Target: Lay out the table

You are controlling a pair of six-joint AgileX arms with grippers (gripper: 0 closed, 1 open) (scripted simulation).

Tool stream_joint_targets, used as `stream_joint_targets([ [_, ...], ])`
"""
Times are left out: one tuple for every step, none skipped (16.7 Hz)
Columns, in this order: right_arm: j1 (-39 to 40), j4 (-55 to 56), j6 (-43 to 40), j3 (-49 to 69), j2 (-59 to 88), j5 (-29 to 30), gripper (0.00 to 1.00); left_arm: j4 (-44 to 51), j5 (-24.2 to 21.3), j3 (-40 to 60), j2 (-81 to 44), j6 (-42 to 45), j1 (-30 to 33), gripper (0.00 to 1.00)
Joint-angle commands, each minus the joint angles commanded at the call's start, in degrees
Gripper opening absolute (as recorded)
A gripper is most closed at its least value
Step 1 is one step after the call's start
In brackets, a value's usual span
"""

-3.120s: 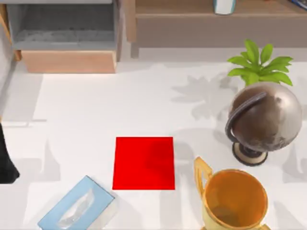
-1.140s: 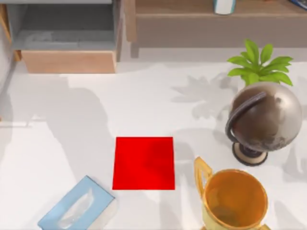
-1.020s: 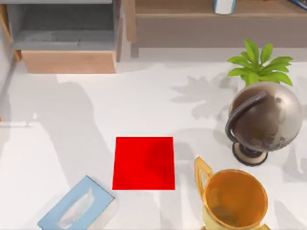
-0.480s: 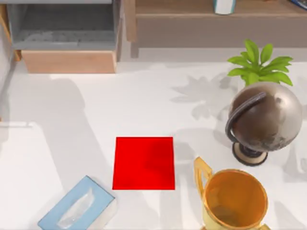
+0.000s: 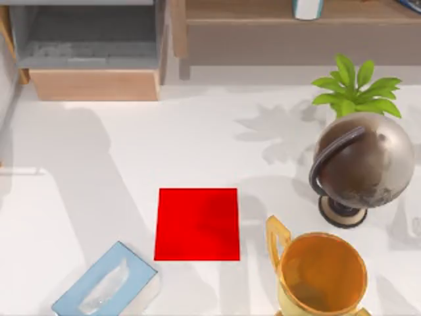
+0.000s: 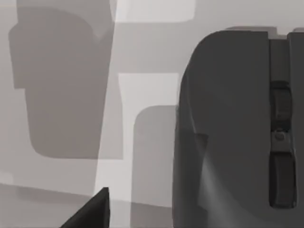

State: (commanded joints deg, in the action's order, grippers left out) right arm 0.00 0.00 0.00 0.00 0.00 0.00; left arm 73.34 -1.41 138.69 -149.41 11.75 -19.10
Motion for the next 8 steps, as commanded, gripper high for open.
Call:
stream_joint_targets([
  [0.0, 0.0, 0.0, 0.0, 0.0, 0.0, 1.0, -0.4, 0.0, -0.3, 0.0, 0.0, 0.0, 1.0],
  [0.0, 0.0, 0.0, 0.0, 0.0, 0.0, 1.0, -0.7, 0.0, -0.7, 0.0, 0.0, 0.0, 1.0],
  [0.0, 0.0, 0.0, 0.0, 0.0, 0.0, 1.0, -1.1, 0.0, -1.0, 0.0, 0.0, 0.0, 1.0],
  [0.0, 0.0, 0.0, 0.0, 0.0, 0.0, 1.0, -1.4, 0.0, -1.4, 0.0, -0.1, 0.0, 1.0],
  [0.0, 0.0, 0.0, 0.0, 0.0, 0.0, 1.0, -1.7, 0.0, -1.7, 0.1, -0.1, 0.0, 1.0],
  [0.0, 0.0, 0.0, 0.0, 0.0, 0.0, 1.0, -2.1, 0.0, -1.9, 0.1, -0.2, 0.0, 1.0],
  [0.0, 0.0, 0.0, 0.0, 0.0, 0.0, 1.0, -2.5, 0.0, -2.2, 0.1, -0.3, 0.1, 1.0],
  [0.0, 0.0, 0.0, 0.0, 0.0, 0.0, 1.0, -3.0, 0.0, -2.4, 0.0, -0.4, 0.2, 1.0],
])
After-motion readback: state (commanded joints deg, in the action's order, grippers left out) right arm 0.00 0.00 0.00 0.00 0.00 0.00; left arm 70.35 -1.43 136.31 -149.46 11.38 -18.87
